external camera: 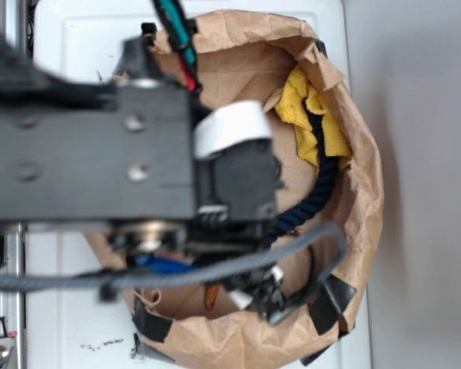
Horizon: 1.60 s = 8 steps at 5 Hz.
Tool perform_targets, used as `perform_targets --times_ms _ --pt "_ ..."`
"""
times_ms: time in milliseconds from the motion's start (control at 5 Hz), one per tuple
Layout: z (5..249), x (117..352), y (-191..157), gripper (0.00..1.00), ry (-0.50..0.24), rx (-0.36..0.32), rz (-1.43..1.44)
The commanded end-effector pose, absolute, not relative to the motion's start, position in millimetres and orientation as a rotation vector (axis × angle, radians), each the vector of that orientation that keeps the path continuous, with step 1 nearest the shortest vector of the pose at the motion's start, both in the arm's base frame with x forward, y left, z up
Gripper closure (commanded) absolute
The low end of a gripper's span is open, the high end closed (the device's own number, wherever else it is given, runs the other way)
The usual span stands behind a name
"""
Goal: Grab the shell.
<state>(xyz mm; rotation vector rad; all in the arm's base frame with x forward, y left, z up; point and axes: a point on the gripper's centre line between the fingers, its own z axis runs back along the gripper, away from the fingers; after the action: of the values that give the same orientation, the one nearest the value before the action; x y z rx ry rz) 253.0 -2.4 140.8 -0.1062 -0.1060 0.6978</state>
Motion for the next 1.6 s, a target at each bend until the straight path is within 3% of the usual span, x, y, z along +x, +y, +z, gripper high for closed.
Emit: perform_targets --times_ms 0,600,1000,1400 --pt "139 261 22 0.00 -0.128 -0.075 0.750" --pt "139 261 22 0.00 -0.128 -0.075 0.750" --pt "95 271 5 0.00 -0.141 -0.012 0.726" --pt "71 258 -5 0.00 -0.131 -0.067 0.657"
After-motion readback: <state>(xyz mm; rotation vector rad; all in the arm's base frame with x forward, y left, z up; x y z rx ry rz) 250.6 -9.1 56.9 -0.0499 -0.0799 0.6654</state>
